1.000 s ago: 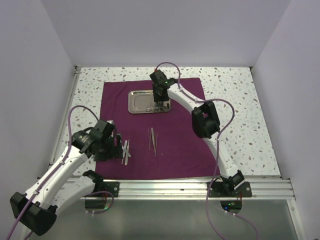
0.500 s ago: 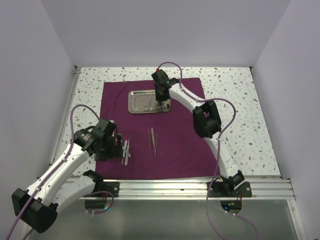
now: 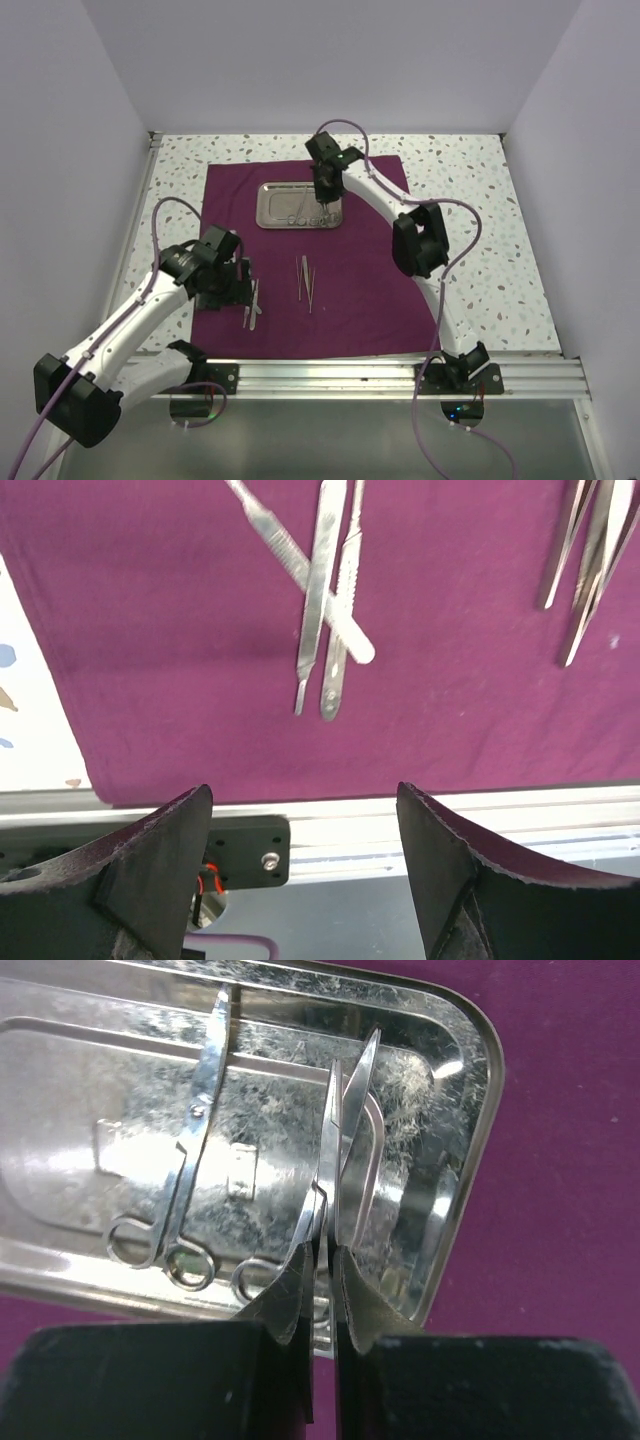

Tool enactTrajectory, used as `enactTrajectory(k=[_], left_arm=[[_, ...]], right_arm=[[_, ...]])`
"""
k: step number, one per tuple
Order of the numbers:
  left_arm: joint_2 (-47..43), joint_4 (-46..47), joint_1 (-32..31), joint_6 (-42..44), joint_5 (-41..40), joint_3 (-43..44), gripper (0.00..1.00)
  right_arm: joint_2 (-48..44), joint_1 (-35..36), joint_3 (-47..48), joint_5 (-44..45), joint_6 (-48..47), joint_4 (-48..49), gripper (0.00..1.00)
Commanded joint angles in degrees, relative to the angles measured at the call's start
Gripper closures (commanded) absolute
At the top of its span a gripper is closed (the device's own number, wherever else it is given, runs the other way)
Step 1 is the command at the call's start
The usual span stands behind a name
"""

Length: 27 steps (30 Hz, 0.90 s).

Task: Open and lay out the surgical kit
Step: Pick up the medical item from the container, then place the medical item in the surgical kit.

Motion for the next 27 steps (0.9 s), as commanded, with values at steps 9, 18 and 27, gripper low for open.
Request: enactTrajectory(k=[9,18,27], left_arm=[[10.89,9.75,-0.27,3.79,-0.70,8.43,0.22],[35.84,15.21,-0.27,9.23,-4.56,31.79,0.22],[61.25,13.28,0.08,12.76,-5.63,62.38,0.23]], right_arm=[[-21.15,-0.49,-19.80,-3.48,-1.19,-0.96,1.00],[-45.52,-0.40,-59.36,-6.20,4.43,9.15,1.00],[-59.15,-0.32,-74.69,-5.42,8.92,9.08,1.00]])
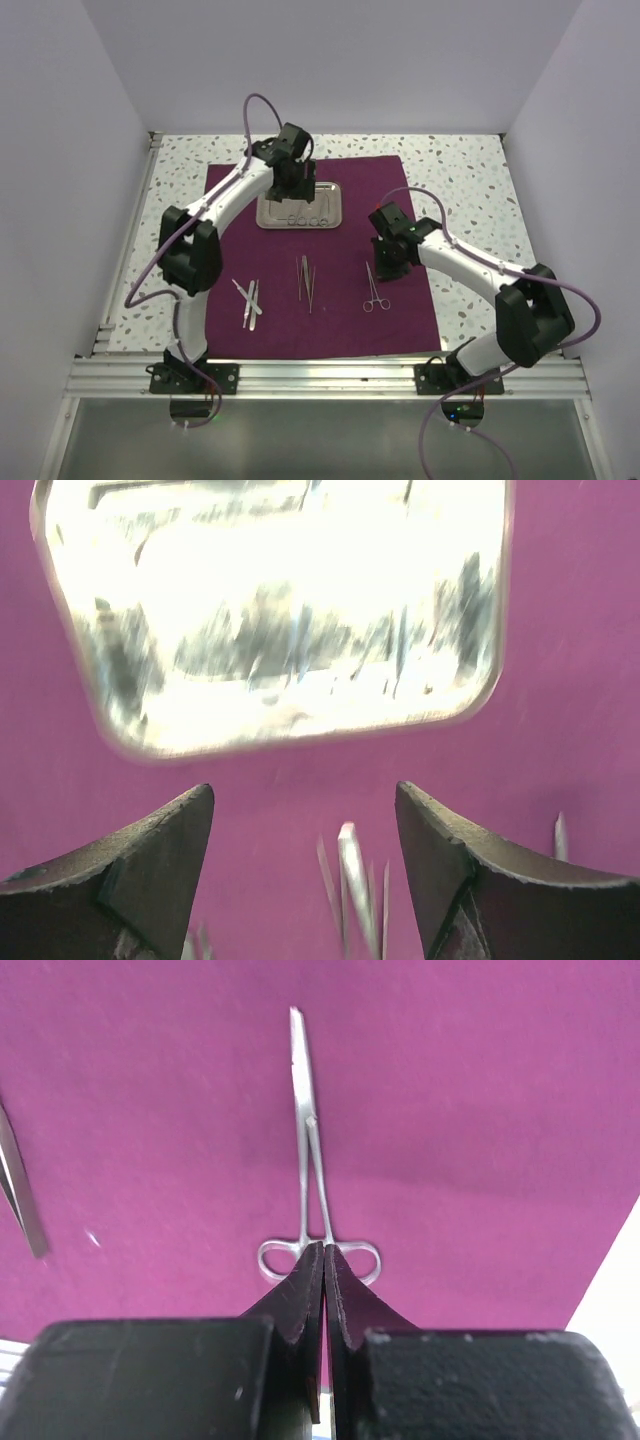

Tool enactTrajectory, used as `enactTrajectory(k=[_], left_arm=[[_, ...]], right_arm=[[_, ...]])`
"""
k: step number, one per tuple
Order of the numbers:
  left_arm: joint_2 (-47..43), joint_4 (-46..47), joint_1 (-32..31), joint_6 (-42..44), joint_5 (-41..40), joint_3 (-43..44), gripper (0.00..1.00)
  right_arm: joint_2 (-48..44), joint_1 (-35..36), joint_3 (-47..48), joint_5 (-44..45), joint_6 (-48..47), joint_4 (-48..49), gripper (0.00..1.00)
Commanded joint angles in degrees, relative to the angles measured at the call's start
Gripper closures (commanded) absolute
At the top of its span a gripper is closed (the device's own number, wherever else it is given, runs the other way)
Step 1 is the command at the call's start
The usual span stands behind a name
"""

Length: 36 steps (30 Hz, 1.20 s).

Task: Open and lay out the surgical kit
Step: Place the medical item in the surgical kit, then pick up the medical item from the container.

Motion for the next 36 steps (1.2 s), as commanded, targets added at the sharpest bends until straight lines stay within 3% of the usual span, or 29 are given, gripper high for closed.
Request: enactTrajectory(k=[1,5,10,12,13,16,25,31,36], left_arm=[[6.29,-1.06,0.17,2.57,-0.86,9.67,0.24],[13.59,-2.39,0.35,2.31,-0.33,17.77,0.24],[15.88,0.42,0.35,2.83,-2.44,16.20,0.27],[17.55,0.60,0.35,3.62,-3.49,16.29,0.29],[17.99,0.78,0.35,3.89,-3.93,16.46,0.29],[19.48,2.00,0.43,4.68,-4.90,15.50,0.32],[22.21,12.71,1.14,5.82,-6.83,12.60,0.34],[27.74,17.20,2.01,4.86,-9.12,16.55,0.37],[36.18,14.32,2.80,4.77,-8.86,27.17,0.43]], right_arm=[[-3.97,-0.21,-2.44,0.53,2.89,1.66,1.00],[-5.81,-0.12,-4.73,-0.17,4.03,1.22,1.00],[-9.68,-0.12,-5.97,1.06,4.82,-1.85,0.97],[-11.17,-0.03,-5.27,2.11,4.30,-3.86,0.77],[-12.40,-0.12,-4.91,2.64,4.21,-4.66,0.57],[-13.90,-0.12,-3.33,4.13,3.25,-7.83,0.37],[-17.15,-0.12,-0.78,4.84,3.94,-13.80,0.36],[-19.79,-0.21,1.15,6.85,4.12,-19.17,0.36],[-20.76,-0.12,2.38,8.62,4.38,-21.89,0.36]])
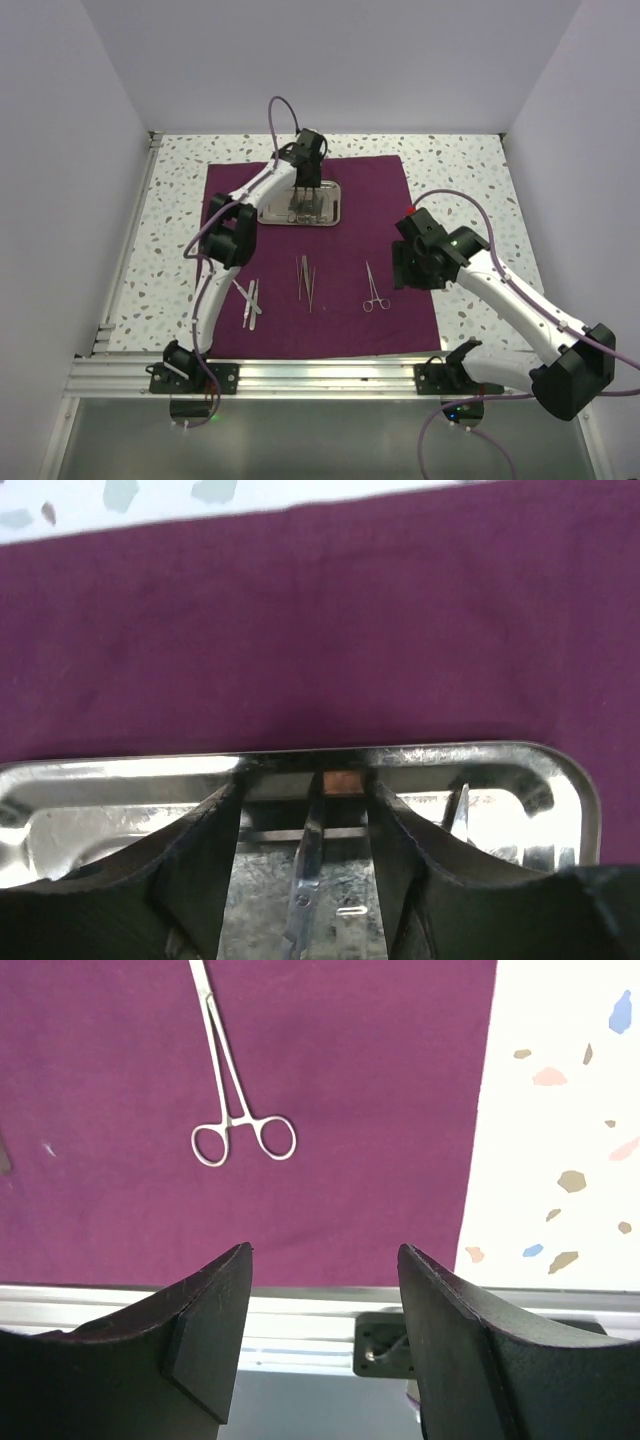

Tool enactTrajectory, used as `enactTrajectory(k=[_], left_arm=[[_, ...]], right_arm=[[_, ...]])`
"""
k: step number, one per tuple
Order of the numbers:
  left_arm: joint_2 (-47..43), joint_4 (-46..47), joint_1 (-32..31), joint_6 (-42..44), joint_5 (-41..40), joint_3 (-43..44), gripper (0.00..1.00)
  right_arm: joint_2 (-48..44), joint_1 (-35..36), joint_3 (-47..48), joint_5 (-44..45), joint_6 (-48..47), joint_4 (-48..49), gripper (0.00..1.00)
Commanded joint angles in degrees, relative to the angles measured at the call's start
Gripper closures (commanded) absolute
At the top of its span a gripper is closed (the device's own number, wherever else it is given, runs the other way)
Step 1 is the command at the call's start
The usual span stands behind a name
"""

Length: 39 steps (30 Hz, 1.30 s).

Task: Open and lay out the surgical kit
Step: Pick up the medical item from the container.

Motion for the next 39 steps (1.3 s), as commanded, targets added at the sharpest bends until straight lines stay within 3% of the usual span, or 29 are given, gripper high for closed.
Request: enactTrajectory(k=[1,7,13,15,21,26,35,39], left_arm=[[7.11,-1.49,1.54,0.62,-0.66,6.11,0.44],[6.51,-1.50,2.51,1.58,0.30,2.46,0.56],[4.39,-0.44,2.51,4.48,0.75,-3.54,0.81],[5.10,-0.88,2.60,5.71,1.88,-3.11,0.99],[4.31,-1.14,4.09,6.59,5.84,0.23,1.00],[-1.74,0.26,6.55,4.23,11.89,1.38,1.00],[-12.82,2.02,8.13,-1.83,20.24,-1.35,1.00],[-19.48,2.45,7.70,-5.70,23.59,-6.95,1.00]], right_arm=[[-1.30,-0.21,2.80,2.39,0.69,-3.67,0.37],[0.71,-0.21,4.56,3.80,1.04,-3.14,0.36],[5.46,-0.21,6.31,3.71,0.08,-0.68,0.37],[6.95,-0.21,7.54,3.45,-0.19,-0.16,0.37],[8.89,-0.21,9.22,3.27,-0.45,0.64,0.37],[8.19,-0.21,8.69,3.01,0.25,1.60,0.38],[6.61,-0.12,8.34,2.83,0.34,2.75,0.38],[5.64,-0.21,7.81,2.65,-0.19,3.19,0.38]])
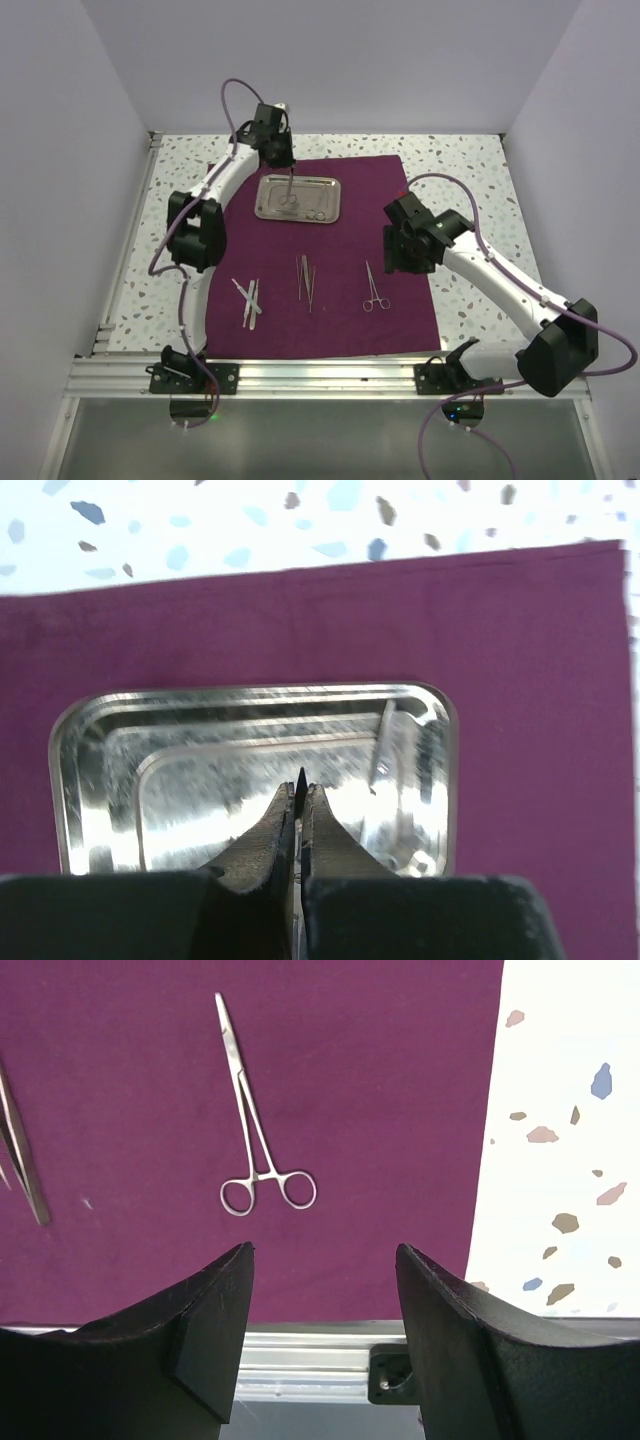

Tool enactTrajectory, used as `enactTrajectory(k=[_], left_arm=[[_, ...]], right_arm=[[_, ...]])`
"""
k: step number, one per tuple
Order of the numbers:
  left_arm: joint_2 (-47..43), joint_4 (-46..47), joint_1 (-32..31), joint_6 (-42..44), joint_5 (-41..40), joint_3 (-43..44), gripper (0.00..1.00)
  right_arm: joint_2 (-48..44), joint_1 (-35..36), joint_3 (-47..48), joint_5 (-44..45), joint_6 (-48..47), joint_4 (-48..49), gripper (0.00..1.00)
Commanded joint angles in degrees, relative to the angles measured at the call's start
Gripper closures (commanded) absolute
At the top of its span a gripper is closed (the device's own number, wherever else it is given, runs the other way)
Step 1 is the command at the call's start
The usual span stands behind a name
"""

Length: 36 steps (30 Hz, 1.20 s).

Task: Open and lay out the surgical kit
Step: Pick up the medical item from the container, then place the medical item in the surgical kit.

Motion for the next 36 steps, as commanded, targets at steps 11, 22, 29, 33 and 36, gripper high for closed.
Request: enactTrajectory(k=[11,22,29,33,36], left_arm=[[-28.76,7.27,-14.26,-22.33,-3.38,-31.28,1.00],[-21.22,3.15,-30.44,-37.19,-11.05,-30.68,1.00],[-14.98,4.83,-35.10,-38.88,-8.24,-27.79,1.00],[-11.29,2.36,-36.69,-36.51,-5.25,-21.30,0.66],[-11.54,-0.36,-36.95,-33.78,-7.17,-17.95,0.42]], right_arm=[[-8.50,-0.29,2.04,8.43,2.84,-3.43,0.11],[-16.33,-0.21,2.75,13.98,4.52,-9.32,0.02],[-18.97,-0.21,0.12,13.90,4.87,-10.64,0.02],[-19.67,-0.21,-1.38,14.07,4.43,-10.65,0.02],[-19.50,-0.29,-2.17,13.81,4.43,-10.12,0.02]])
